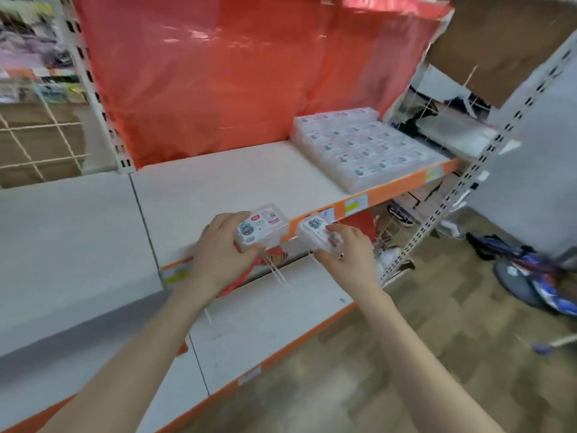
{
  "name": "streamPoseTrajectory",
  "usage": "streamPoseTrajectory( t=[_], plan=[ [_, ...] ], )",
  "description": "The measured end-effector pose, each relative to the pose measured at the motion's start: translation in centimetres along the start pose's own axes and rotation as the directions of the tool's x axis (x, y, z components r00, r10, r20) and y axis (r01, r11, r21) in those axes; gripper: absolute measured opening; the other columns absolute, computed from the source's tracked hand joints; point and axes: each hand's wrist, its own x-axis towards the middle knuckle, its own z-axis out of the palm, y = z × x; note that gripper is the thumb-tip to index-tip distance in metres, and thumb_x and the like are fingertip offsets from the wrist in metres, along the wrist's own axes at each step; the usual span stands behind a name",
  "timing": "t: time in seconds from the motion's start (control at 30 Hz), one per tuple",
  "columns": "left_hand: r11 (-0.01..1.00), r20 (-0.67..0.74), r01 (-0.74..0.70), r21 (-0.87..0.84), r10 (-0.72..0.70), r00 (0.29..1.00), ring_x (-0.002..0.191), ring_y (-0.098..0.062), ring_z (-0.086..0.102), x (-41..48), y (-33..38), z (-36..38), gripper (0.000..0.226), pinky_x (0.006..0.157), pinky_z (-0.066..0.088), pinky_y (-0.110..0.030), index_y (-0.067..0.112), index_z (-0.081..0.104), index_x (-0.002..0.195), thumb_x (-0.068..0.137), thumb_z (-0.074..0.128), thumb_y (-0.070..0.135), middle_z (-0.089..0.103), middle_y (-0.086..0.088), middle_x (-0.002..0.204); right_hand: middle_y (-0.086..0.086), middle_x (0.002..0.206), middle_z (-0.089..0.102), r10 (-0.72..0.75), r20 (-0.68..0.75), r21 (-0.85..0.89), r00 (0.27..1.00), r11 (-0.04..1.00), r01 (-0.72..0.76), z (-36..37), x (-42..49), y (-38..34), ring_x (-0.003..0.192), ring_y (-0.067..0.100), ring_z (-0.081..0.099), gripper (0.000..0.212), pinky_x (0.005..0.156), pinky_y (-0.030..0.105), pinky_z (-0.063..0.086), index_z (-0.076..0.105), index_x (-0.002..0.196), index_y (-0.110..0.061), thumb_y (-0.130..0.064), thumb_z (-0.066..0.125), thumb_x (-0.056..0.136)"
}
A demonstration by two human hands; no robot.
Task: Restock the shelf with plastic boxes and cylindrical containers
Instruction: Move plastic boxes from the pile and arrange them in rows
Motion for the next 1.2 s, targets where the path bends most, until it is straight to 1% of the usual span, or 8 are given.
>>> streamPoseTrajectory(
  t=[0.13,0.23,0.37,0.57,0.67,0.87,1.07,1.2],
  plan=[
    [1.000,-0.004,-0.013,-0.020,0.013,1.000,0.113,-0.021,0.051,1.3,3.1,3.7,0.053,0.088,0.033,-0.021,0.012,0.056,0.123,0.073,0.074,0.016,0.055,-0.007,0.122,0.008,0.121,0.054,0.003,0.013,0.021,1.000,1.000,-0.003,-2.5,1.2,4.2,0.115,0.026,0.041,0.044,0.089,0.027,0.025,0.054,0.121,-0.007,-0.014,0.068,0.079],
    [1.000,0.017,-0.014,-0.004,0.014,1.000,0.114,-0.021,0.050,2.9,4.4,5.6,0.054,0.091,0.033,-0.022,0.013,0.055,0.125,0.074,0.073,0.017,0.053,-0.006,0.124,0.008,0.124,0.051,0.040,0.017,0.039,0.999,0.998,-0.041,-3.4,2.6,6.6,0.114,0.028,0.039,0.044,0.088,0.026,0.025,0.052,0.122,-0.009,-0.013,0.066,0.080],
    [1.000,0.044,-0.010,0.009,0.010,0.999,0.116,-0.017,0.048,5.6,5.4,8.3,0.053,0.086,0.027,-0.013,0.017,0.053,0.128,0.078,0.070,0.025,0.051,-0.001,0.127,0.008,0.125,0.051,0.054,0.018,0.037,0.998,0.998,-0.055,-4.2,5.2,9.1,0.114,0.030,0.041,0.045,0.091,0.027,0.027,0.054,0.122,-0.009,-0.007,0.065,0.078],
    [1.000,0.070,-0.006,0.001,0.006,0.997,0.120,-0.022,0.046,11.7,7.1,11.9,0.057,0.098,0.030,-0.023,0.015,0.051,0.130,0.077,0.071,0.023,0.049,-0.005,0.129,0.009,0.123,0.052,0.061,0.025,0.045,0.998,0.997,-0.062,-4.9,10.8,12.3,0.114,0.030,0.043,0.046,0.097,0.034,0.031,0.055,0.121,-0.010,-0.002,0.064,0.076],
    [1.000,0.042,-0.020,-0.004,0.020,0.999,0.120,-0.021,0.045,15.9,8.2,13.5,0.057,0.098,0.027,-0.021,0.017,0.052,0.129,0.076,0.071,0.023,0.049,-0.005,0.129,0.007,0.125,0.051,0.061,0.004,0.049,0.998,0.997,-0.061,-5.5,14.9,13.6,0.117,0.027,0.042,0.048,0.097,0.033,0.031,0.054,0.123,-0.012,-0.007,0.067,0.077],
    [0.999,0.015,-0.045,-0.008,0.045,0.999,0.122,-0.024,0.044,23.1,9.5,16.1,0.058,0.102,0.026,-0.024,0.014,0.051,0.130,0.076,0.072,0.023,0.049,-0.008,0.129,0.008,0.128,0.050,0.016,0.009,0.055,1.000,0.998,-0.016,-6.4,23.0,15.3,0.119,0.027,0.043,0.050,0.102,0.035,0.032,0.054,0.125,-0.013,-0.005,0.065,0.077],
    [0.999,0.003,-0.035,0.029,0.035,0.999,0.124,-0.022,0.040,27.7,10.0,18.2,0.058,0.098,0.025,-0.020,0.017,0.050,0.131,0.077,0.071,0.026,0.047,-0.004,0.130,0.005,0.130,0.047,-0.007,0.049,0.068,0.999,0.998,0.003,-6.3,29.6,17.7,0.122,0.024,0.038,0.052,0.095,0.025,0.028,0.052,0.128,-0.016,-0.006,0.064,0.079],
    [0.997,-0.037,-0.016,0.070,0.019,0.999,0.125,-0.022,0.036,29.7,10.6,19.6,0.059,0.100,0.024,-0.022,0.019,0.047,0.133,0.078,0.069,0.026,0.044,-0.002,0.132,0.005,0.132,0.047,-0.035,0.057,0.048,0.998,0.998,0.032,-6.5,33.5,19.9,0.124,0.024,0.038,0.052,0.097,0.026,0.027,0.051,0.131,-0.017,-0.010,0.064,0.080]
  ],
)
